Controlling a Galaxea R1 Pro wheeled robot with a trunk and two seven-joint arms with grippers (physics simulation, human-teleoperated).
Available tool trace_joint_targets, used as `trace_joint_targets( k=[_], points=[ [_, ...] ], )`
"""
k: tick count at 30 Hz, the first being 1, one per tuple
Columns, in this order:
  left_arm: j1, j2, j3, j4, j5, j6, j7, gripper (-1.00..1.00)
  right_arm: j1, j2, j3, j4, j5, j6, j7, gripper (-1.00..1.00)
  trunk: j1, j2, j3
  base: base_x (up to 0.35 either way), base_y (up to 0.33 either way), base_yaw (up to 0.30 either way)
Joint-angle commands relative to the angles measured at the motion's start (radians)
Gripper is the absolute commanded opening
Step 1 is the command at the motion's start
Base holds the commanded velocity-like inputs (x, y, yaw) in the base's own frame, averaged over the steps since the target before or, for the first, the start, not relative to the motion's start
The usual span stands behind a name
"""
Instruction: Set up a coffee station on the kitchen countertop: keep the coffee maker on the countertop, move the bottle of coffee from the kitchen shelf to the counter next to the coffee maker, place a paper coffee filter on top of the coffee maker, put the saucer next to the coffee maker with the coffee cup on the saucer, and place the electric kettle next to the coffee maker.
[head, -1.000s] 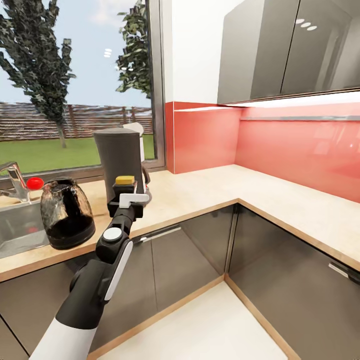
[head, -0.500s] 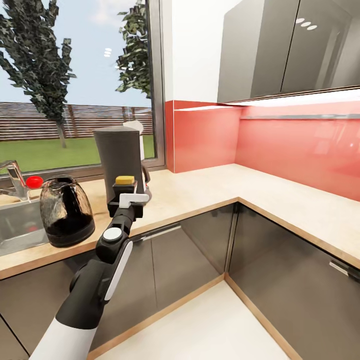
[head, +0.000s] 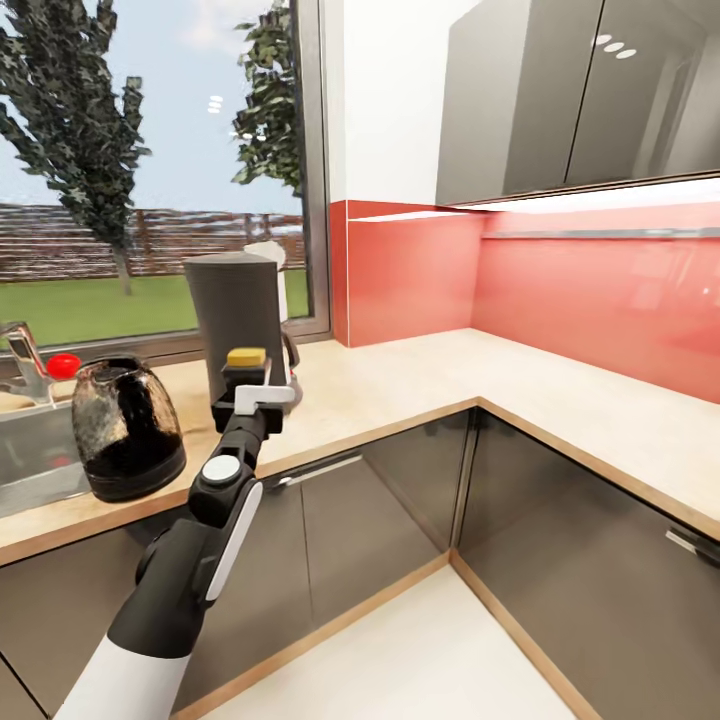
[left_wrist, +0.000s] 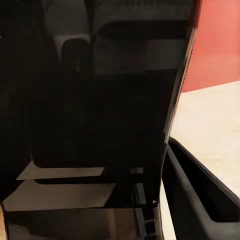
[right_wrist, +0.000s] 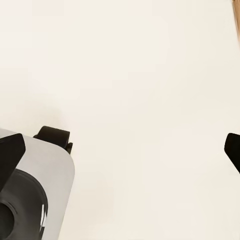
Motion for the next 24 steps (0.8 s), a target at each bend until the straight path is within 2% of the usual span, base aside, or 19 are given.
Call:
trace_joint_targets(
  k=[1,8,24],
  points=[
    [-0.001,0.001,-0.001,-0.001,-0.004,0.004,0.002,-1.0,0.001,0.0,0.001,-0.002,0.003,-0.001,0.0,1.0,0.0,0.0,-0.001,0.178,0.0,0.0],
    [-0.001,0.002,0.001,-0.001,-0.004,0.0,0.002,-1.0,0.001,0.0,0.001,-0.002,0.003,0.0,0.0,1.0,0.0,0.0,-0.001,0.116,0.0,0.0],
    [-0.001,0.004,0.001,0.008,-0.004,0.0,0.002,-1.0,0.001,0.0,0.001,-0.002,0.003,0.0,-0.002,1.0,0.0,0.0,-0.014,0.004,0.0,0.0]
  ],
)
